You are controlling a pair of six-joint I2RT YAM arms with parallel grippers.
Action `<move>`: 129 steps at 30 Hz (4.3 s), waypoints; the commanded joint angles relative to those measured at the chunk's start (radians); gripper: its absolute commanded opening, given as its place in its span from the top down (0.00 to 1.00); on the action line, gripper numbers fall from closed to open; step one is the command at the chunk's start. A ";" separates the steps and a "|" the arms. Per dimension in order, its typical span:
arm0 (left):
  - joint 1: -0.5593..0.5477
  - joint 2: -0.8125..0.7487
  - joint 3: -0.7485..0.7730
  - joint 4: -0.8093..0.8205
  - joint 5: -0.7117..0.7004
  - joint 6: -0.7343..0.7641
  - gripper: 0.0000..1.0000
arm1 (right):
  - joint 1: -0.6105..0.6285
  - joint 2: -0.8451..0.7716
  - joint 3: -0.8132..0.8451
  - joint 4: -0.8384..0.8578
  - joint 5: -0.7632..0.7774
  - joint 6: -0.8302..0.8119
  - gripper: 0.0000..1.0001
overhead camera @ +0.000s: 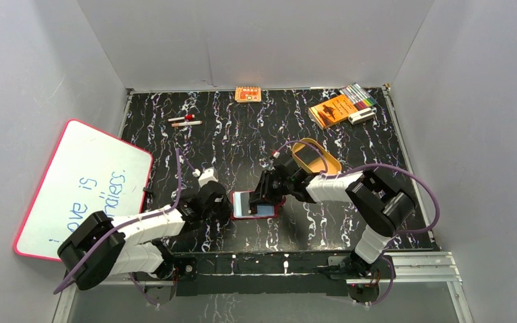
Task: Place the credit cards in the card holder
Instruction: Insert the credit card into the card holder, then pick up the credit card from the storage box.
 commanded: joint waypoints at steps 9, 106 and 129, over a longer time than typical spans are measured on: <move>0.003 0.024 -0.018 -0.004 0.010 0.017 0.91 | 0.048 0.069 0.087 -0.036 0.019 -0.031 0.59; 0.003 -0.245 0.028 -0.128 0.037 0.030 0.47 | -0.573 -0.090 0.056 -0.050 0.361 0.086 0.57; 0.003 -0.225 0.025 -0.118 0.040 0.028 0.47 | -0.573 -0.066 0.089 -0.044 0.331 0.047 0.50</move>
